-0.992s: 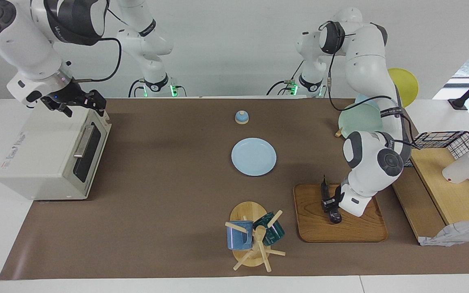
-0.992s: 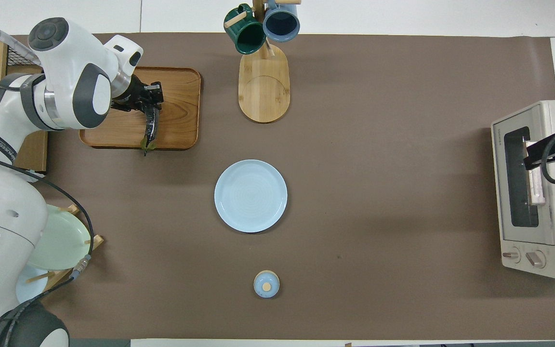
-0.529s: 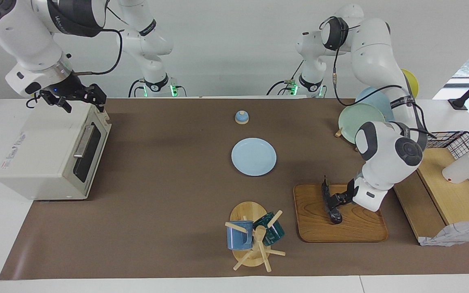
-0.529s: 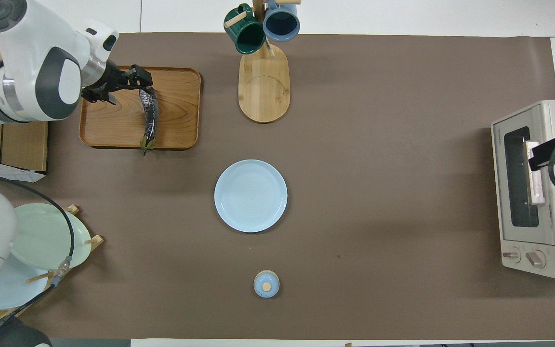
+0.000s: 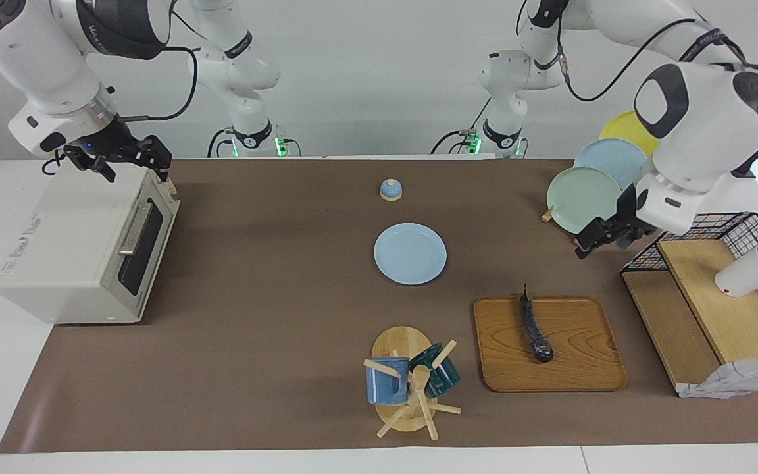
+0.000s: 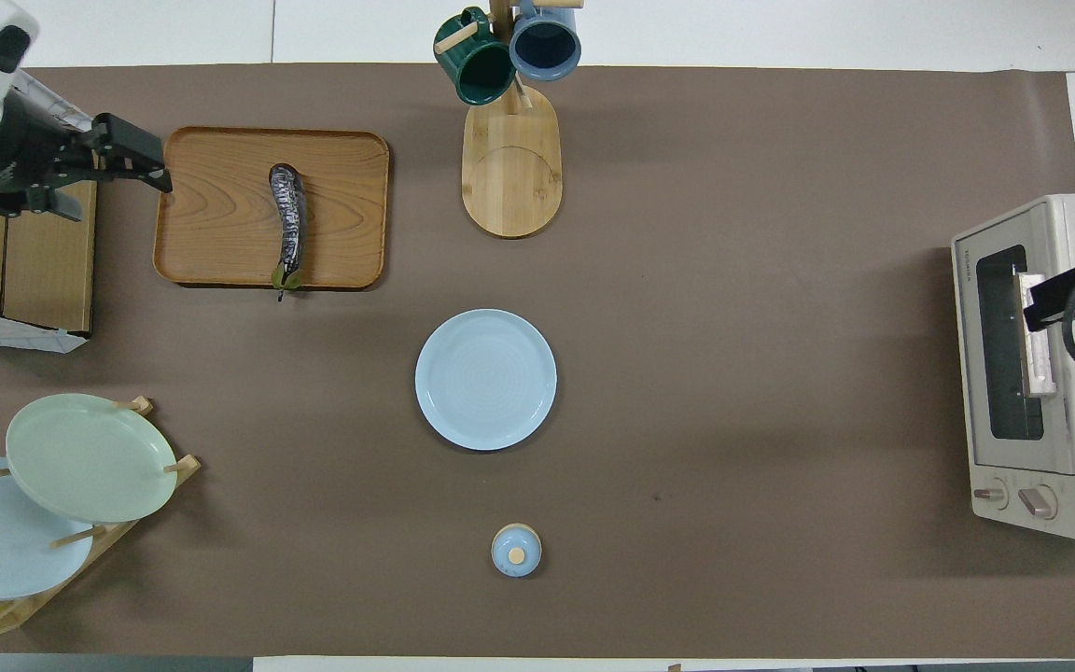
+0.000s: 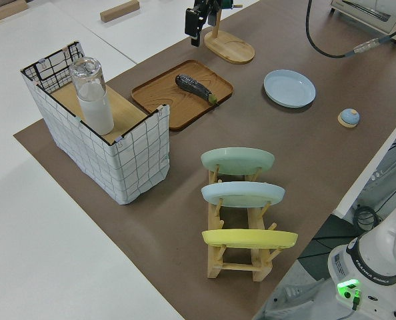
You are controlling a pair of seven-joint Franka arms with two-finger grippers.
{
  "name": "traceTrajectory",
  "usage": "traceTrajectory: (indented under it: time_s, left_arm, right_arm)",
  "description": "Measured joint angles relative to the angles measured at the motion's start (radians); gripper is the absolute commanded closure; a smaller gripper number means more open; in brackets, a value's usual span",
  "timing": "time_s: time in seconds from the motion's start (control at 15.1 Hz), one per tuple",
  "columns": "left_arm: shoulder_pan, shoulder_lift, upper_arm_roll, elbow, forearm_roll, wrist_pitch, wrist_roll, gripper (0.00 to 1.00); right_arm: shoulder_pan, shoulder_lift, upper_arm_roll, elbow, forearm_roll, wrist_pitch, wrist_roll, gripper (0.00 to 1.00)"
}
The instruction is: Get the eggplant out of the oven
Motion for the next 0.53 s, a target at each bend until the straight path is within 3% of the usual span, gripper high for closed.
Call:
traceTrajectory:
  time_s: [0.26, 0.53]
  left_arm:
    - [0.0, -0.115, 0.0, -0.043, 0.025, -0.117, 0.044, 0.0]
    - [0.0, -0.202, 0.0, -0.191, 0.026, -0.122, 0.071, 0.0]
  right_arm:
    - [0.0, 0.0, 0.0, 0.0, 0.0, 0.0, 0.0, 0.0]
    - [0.0, 0.0, 0.0, 0.0, 0.0, 0.0, 0.0, 0.0]
